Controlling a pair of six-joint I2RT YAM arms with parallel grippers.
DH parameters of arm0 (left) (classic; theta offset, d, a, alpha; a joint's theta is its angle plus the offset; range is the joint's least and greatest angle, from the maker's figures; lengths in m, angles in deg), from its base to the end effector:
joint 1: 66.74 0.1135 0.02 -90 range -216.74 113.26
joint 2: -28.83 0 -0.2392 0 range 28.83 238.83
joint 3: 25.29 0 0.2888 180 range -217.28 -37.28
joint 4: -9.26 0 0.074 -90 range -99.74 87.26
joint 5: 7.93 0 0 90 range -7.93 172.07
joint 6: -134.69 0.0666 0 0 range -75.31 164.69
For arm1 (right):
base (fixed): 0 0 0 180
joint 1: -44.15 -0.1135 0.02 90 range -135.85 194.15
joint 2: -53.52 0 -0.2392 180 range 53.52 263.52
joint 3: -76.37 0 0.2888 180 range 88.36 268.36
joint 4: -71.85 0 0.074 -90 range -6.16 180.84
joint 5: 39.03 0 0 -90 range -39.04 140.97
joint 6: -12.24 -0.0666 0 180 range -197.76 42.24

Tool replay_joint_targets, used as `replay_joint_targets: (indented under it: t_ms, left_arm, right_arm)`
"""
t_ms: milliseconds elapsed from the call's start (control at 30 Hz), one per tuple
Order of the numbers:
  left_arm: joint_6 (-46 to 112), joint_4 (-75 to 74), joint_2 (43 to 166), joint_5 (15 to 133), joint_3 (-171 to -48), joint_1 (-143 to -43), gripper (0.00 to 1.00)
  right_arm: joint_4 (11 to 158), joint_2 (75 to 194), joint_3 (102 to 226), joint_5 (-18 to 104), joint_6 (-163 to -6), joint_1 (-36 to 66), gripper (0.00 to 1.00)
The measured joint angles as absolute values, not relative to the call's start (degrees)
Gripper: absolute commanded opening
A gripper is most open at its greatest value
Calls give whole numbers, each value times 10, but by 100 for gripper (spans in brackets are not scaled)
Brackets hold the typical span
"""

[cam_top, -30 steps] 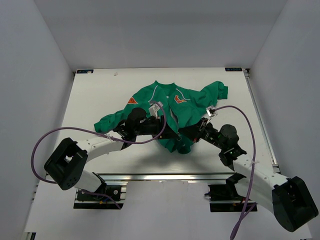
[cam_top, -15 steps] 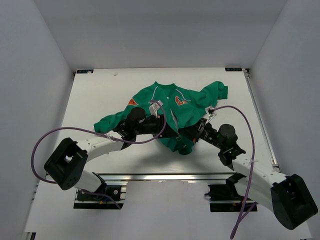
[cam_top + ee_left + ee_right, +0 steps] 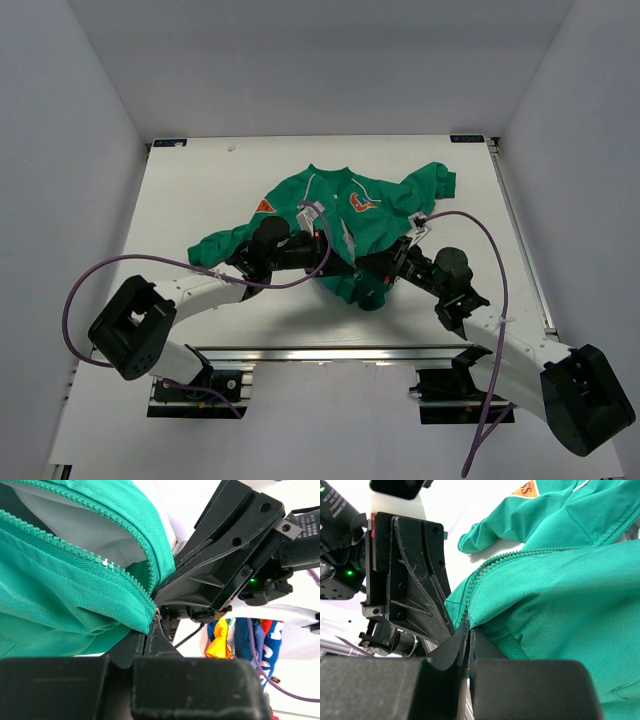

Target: Zip up the jacket

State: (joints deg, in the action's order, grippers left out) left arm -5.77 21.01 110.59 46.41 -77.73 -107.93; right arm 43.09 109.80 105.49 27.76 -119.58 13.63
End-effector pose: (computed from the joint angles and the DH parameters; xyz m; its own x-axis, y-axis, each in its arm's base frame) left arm 0.2451 -0.2661 0.1701 -0.8798 -0.0627 -0.4712 0.4317 0.3095 -0.8472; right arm 0.2273 0.1645 0.1844 -0.5196 0.4051 -0.7523 -0.6168 0.4315 0.6583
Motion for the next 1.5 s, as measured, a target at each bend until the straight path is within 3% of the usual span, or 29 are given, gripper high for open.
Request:
replay_joint_targets:
  t_ms: [633,733,767,933,1000,1033,1067,1500]
  left_arm:
    - [15,129,1073,528,-792,-1073,0]
    - [14,122,1073,522,-792,-1074,0]
    - [13,120,1074,519,-792,-1074,0]
    - [-7,116,1091,488,-792,-1075,0]
    - [-21,123,1100,476,-787,-1075,0]
    - [-29,127,1105,470,-783,-1075,0]
    - [-36,129,1109,464,-780,-1075,0]
    - [-145,162,1191,354,-794,-1027,0]
  right_arm:
    - [577,1171,1181,294,-1185,125,0]
    - [595,1171,1183,285,-1174,125,12]
    - [600,1171,1183,281,-1172,125,21]
    - [637,1160,1181,279,-1147,128,50]
    - [655,1152,1179,280,-1136,130,56]
    - [665,1147,1178,281,-1131,130,83]
    - [678,1141,1177,280,-1128,130,89]
    - [917,1045,1243,333,-948,117,89]
